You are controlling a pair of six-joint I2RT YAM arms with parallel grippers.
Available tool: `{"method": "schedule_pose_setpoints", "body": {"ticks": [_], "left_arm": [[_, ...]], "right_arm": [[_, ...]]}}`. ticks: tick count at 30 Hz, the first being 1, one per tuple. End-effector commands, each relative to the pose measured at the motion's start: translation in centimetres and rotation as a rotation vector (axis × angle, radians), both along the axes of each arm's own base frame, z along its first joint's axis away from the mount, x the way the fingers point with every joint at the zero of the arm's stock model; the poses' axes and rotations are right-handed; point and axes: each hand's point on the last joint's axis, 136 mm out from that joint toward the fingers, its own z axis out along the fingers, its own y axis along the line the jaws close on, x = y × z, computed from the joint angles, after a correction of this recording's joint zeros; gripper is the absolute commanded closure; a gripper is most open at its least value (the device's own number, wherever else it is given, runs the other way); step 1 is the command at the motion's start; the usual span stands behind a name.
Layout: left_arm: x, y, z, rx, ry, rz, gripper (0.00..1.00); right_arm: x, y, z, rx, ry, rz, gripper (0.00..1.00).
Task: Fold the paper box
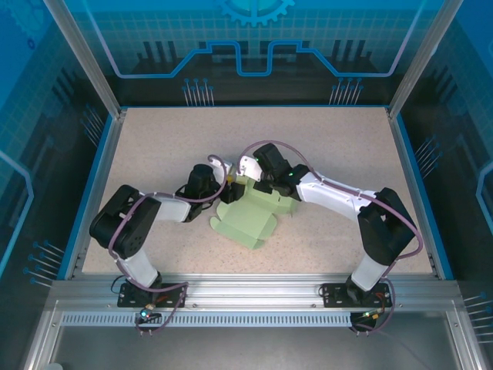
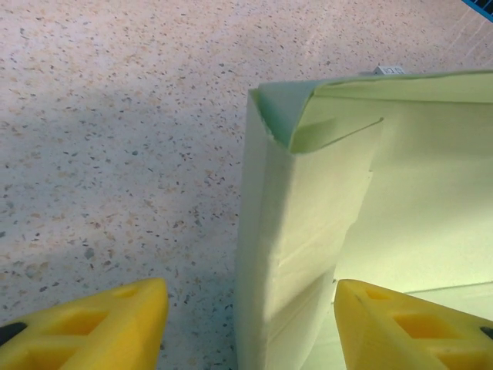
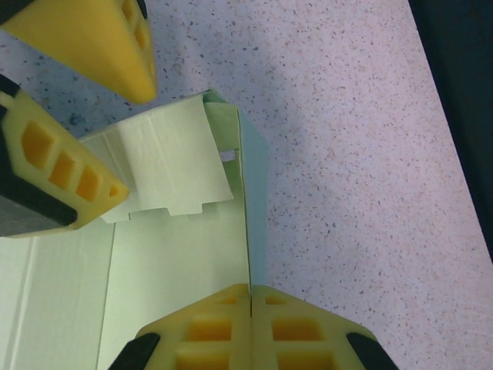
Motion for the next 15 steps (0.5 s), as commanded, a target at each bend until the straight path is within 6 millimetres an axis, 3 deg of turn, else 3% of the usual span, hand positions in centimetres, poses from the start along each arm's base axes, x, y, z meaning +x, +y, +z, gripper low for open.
{"method": "schedule_pose_setpoints", "body": {"ticks": [1, 15], "left_arm": [[-0.4, 0.3, 0.5, -0.003, -0.013, -0.022, 0.39], [-0.2, -0.1, -1.3, -0.015, -0.008, -0.049, 0.54]], "right_arm": [[0.1, 0.4, 0.1, -0.028, -0.059, 0.012, 1.0], [-0.6, 0.9, -0.5, -0.093, -0.215, 0.04, 1.0]]}}
